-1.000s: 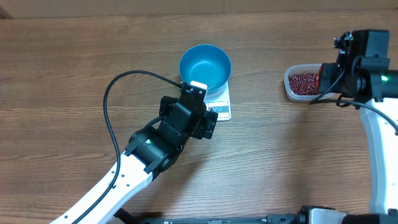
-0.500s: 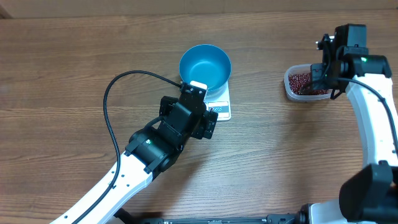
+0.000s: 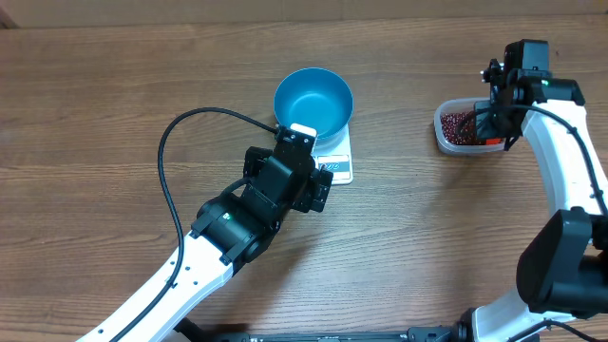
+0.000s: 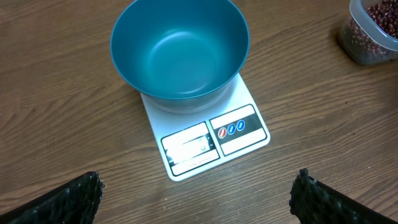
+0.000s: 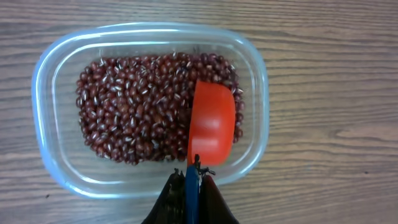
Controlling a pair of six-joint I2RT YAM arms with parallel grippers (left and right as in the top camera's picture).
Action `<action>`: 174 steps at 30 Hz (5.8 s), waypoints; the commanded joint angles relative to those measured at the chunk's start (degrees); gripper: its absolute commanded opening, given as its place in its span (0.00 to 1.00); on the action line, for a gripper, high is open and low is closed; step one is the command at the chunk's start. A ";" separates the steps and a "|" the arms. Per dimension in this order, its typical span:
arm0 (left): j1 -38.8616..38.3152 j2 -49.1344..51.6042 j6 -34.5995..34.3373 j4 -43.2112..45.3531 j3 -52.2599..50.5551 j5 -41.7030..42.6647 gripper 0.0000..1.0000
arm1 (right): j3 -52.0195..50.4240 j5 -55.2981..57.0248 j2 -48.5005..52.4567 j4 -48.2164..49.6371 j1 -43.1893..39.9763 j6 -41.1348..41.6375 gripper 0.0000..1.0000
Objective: Scoop item into bowl and weigh 150g on scale
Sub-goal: 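Lower the red scoop with the right gripper into the bean tub, then drag the red scoop through the beans with the right gripper, then lift the filled scoop out of the tub with the right gripper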
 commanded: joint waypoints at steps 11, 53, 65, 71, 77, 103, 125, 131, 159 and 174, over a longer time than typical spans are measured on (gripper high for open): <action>-0.04 0.52 -0.79 0.22 -0.39 -0.98 1.00 | 1.01 -16.61 1.81 -0.52 -1.97 -3.61 0.04; -0.04 0.52 -0.79 0.20 -0.39 -0.98 0.99 | -3.58 -41.92 4.87 2.49 -12.66 -2.29 0.04; -0.04 0.52 -0.79 0.11 -0.39 -0.98 1.00 | -4.90 -46.23 4.94 4.26 -16.59 -0.57 0.04; -0.04 0.52 -0.79 0.02 -0.39 -0.98 0.99 | -7.04 -48.96 4.94 5.31 -18.34 -0.35 0.04; -0.04 0.52 -0.79 0.02 -0.39 -1.01 1.00 | -7.98 -49.18 4.94 5.73 -18.75 0.28 0.04; -0.04 0.52 -0.79 0.02 -0.39 -1.01 1.00 | -8.55 -50.84 5.07 7.82 -22.82 3.32 0.04; -0.04 0.52 -0.79 0.02 -0.39 -1.01 1.00 | -10.16 -55.15 11.15 10.19 -22.84 4.98 0.04; -0.04 0.52 -0.79 0.02 -0.39 -0.98 1.00 | -10.16 -55.69 11.32 11.10 -22.84 5.01 0.04; -0.04 0.52 -0.79 0.02 -0.39 -1.01 1.00 | -10.16 -74.64 11.37 8.39 -29.68 -1.33 0.04; -0.04 0.52 -0.79 0.02 -0.39 -1.01 1.00 | -10.16 -79.36 11.37 8.24 -29.68 -1.31 0.04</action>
